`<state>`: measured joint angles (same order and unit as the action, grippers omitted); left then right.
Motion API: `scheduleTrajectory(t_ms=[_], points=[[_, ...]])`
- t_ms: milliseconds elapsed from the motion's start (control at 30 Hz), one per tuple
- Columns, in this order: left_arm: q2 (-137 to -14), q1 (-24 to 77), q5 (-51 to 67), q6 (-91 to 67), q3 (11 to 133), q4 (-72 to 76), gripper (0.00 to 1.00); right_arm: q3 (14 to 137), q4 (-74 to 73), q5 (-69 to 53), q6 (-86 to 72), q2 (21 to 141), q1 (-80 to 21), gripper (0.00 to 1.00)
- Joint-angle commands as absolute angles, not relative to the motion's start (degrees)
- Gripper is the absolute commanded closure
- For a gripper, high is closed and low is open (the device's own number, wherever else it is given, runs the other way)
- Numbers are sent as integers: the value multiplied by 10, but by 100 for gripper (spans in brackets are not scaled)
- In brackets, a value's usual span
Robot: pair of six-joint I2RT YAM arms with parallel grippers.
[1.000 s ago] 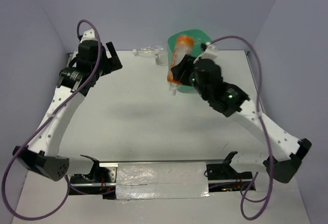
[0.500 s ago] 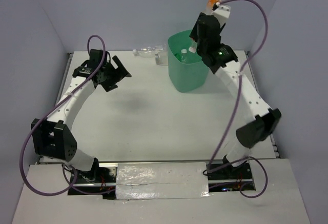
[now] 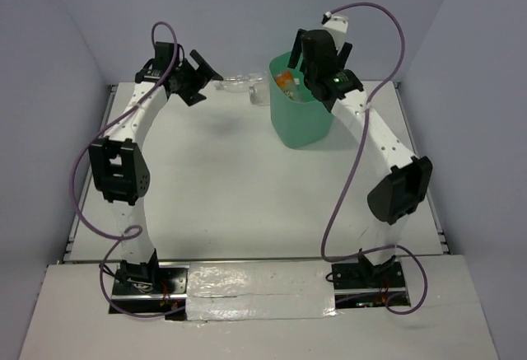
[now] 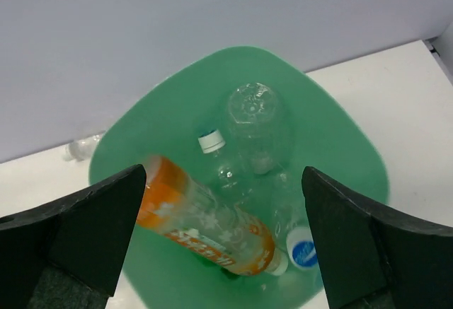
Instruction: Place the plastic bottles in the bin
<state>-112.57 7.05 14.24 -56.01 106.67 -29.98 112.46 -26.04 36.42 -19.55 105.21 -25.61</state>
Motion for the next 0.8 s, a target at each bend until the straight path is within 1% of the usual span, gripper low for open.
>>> scheduleTrajectory(t_ms=[0,33,133,167,367,500,600,700,767], points=[[-1210,70,149,-521,1183,-305,1,1060,-218,353,-194,936,-252,2],[-1229,70,148,-509,1225,-293,1,1044,-214,349,-193,901,-253,1],[-1301,70,149,-459,1293,-266,1,995,-211,329,-192,842,-252,1],[-1334,69,149,-441,1307,-246,1,984,-211,323,-192,829,-252,1],[-1429,67,193,-421,1353,-136,1,909,-215,313,-193,746,-252,0],[-1450,67,200,-412,1351,-86,1,876,-224,311,-195,714,-251,0],[-1460,67,187,-402,1357,-86,1,868,-235,306,-200,706,-250,0],[-1466,66,153,-422,1361,-97,1,860,-236,294,-207,707,-252,0],[-1472,65,135,-470,1360,-111,1,858,-235,287,-211,711,-251,0]])
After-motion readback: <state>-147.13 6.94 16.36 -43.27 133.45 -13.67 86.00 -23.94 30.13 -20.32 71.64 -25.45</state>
